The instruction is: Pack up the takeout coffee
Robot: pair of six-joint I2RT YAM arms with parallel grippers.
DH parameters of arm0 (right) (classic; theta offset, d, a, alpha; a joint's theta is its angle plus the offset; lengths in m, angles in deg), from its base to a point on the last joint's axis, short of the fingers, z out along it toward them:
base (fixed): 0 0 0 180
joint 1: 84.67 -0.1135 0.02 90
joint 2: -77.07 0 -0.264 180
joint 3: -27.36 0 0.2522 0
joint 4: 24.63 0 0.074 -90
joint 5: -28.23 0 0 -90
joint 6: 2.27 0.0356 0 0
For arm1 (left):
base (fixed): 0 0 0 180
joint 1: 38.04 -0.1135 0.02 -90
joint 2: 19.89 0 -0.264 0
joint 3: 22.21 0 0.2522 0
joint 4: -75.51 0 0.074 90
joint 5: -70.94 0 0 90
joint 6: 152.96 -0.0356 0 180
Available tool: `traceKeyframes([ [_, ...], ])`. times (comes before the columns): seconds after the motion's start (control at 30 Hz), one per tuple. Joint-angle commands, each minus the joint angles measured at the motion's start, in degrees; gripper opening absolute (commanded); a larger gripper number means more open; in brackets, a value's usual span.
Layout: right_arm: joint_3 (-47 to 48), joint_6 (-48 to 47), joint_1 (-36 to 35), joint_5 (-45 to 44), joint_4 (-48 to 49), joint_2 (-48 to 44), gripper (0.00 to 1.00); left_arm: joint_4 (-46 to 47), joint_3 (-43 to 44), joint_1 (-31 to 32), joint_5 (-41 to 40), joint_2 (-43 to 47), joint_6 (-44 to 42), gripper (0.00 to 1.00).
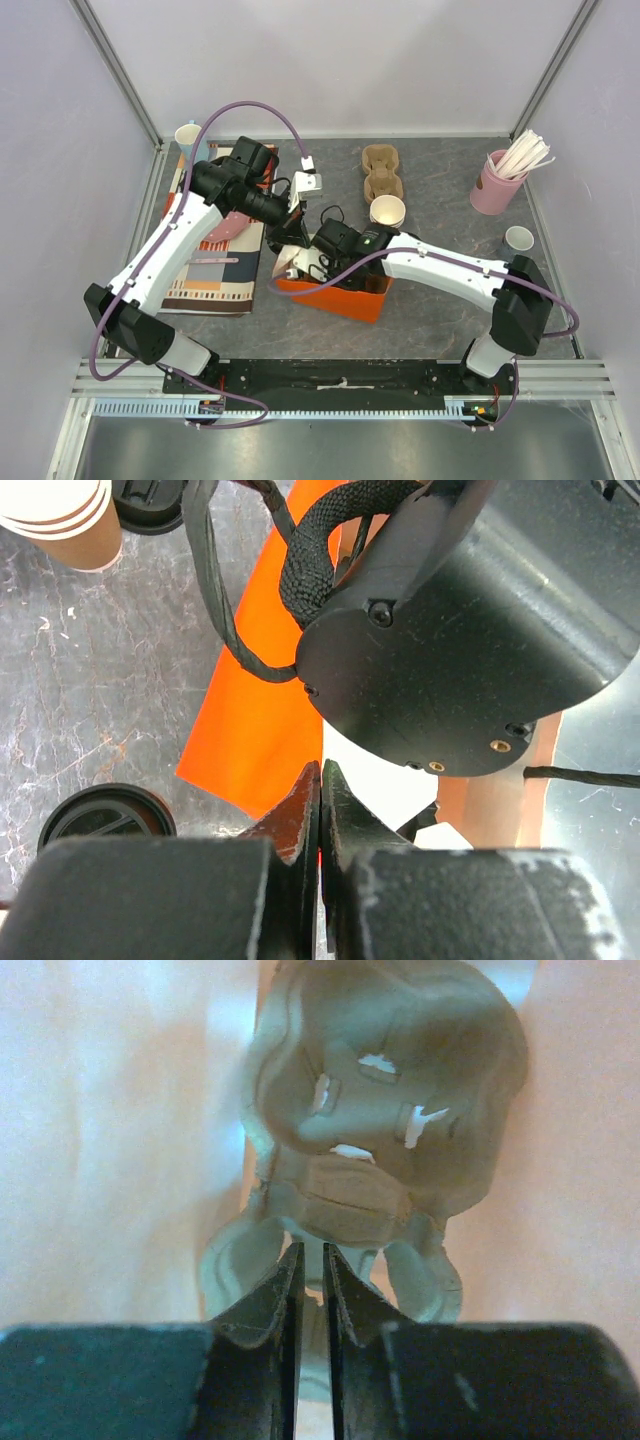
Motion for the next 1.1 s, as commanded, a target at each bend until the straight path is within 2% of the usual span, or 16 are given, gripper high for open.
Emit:
traceKeyframes([
  [0.0,3.96,-0.65,-0.85,-0.55,4.46,-7.02,0.22,-0.92,-0.20,0.29,-1.72,-0.79,-0.86,0.02],
  [0.07,2.38,-0.04,-0.85,-2.22,3.49,-8.42,0.25,-1.01,-0.38,0.29,-1.89,-0.79,-0.94,0.02],
  [0.17,0.36,1.02,-0.93,-4.24,3.49,-10.53,0.37,-1.27,-0.90,0.29,-1.98,-0.62,-1.29,0.02],
  [0.2,0.18,1.89,-0.93,-4.33,3.23,-10.89,0.47,-1.36,-0.99,0.29,-1.98,-0.70,-1.29,0.02],
  [0.3,0.35,3.82,-0.93,-4.60,2.79,-10.98,0.60,-1.45,-1.17,0.29,-1.98,-0.62,-1.29,0.02],
  [0.57,0.44,7.43,-0.93,-7.15,1.56,-10.72,0.66,-1.02,-2.31,0.29,-3.38,-0.35,-2.09,0.02],
  [0.67,3.42,10.76,-0.85,-10.39,-0.02,-9.32,0.73,-0.40,-2.31,0.29,-4.00,-0.27,-1.91,0.02],
  [0.8,5.28,13.41,-0.84,-15.32,-4.15,-7.82,0.74,0.74,-2.22,0.29,-4.35,0.00,-1.21,0.02],
  [1.07,7.21,15.96,-1.02,-10.14,-1.52,-12.47,0.75,1.45,-2.05,0.29,-4.18,0.00,2.04,0.02],
])
